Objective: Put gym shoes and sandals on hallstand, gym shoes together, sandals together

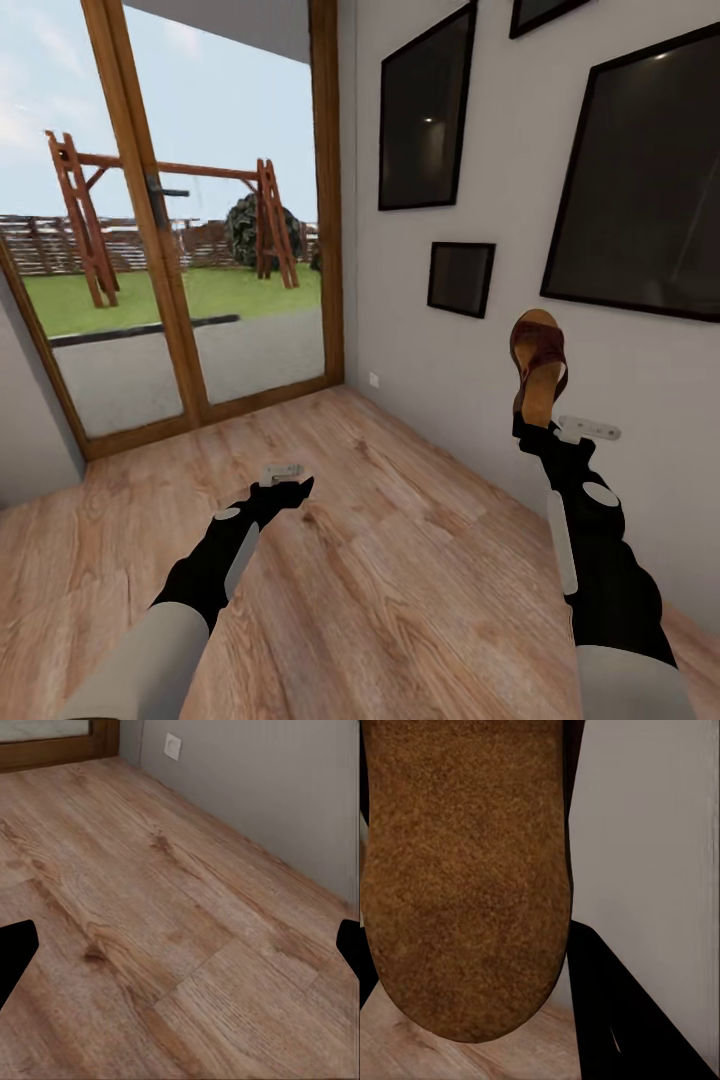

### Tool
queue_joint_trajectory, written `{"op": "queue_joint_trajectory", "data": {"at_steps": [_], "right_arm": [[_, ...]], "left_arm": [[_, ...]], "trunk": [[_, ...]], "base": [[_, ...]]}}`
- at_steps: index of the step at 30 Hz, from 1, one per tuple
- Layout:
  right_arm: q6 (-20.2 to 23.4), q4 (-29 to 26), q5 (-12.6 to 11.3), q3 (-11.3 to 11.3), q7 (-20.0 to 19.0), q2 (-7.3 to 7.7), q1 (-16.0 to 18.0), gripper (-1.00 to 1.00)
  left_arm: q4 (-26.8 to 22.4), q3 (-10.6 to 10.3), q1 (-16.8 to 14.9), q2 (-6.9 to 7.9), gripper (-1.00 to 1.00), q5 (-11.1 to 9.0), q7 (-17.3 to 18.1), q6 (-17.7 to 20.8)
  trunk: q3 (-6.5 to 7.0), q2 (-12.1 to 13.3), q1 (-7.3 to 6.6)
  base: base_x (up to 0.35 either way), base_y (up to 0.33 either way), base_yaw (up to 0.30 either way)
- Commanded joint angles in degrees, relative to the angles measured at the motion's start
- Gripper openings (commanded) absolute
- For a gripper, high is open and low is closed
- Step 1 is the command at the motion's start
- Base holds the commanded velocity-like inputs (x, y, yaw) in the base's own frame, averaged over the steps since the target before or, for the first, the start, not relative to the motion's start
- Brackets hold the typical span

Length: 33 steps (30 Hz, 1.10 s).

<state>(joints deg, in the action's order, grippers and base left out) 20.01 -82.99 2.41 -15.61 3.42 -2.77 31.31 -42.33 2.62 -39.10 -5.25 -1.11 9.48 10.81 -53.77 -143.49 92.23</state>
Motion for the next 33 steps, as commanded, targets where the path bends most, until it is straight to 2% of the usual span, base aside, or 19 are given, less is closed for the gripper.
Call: {"op": "queue_joint_trajectory", "data": {"at_steps": [1, 33], "right_arm": [[0.37, -0.07, 0.06, -0.03, 0.09, -0.05, 0.04, -1.00], [0.33, -0.07, 0.05, -0.07, 0.09, -0.05, 0.06, -1.00]], "left_arm": [[-0.12, 0.28, -0.01, -0.04, 1.00, -0.12, 0.37, 0.44], [-0.12, 0.28, -0.01, -0.03, 1.00, -0.12, 0.37, 0.44]], "trunk": [[-0.06, -0.03, -0.01], [-0.06, -0.03, -0.01]], "base": [[-0.004, 0.008, -0.282], [0.000, 0.000, -0.299]]}}
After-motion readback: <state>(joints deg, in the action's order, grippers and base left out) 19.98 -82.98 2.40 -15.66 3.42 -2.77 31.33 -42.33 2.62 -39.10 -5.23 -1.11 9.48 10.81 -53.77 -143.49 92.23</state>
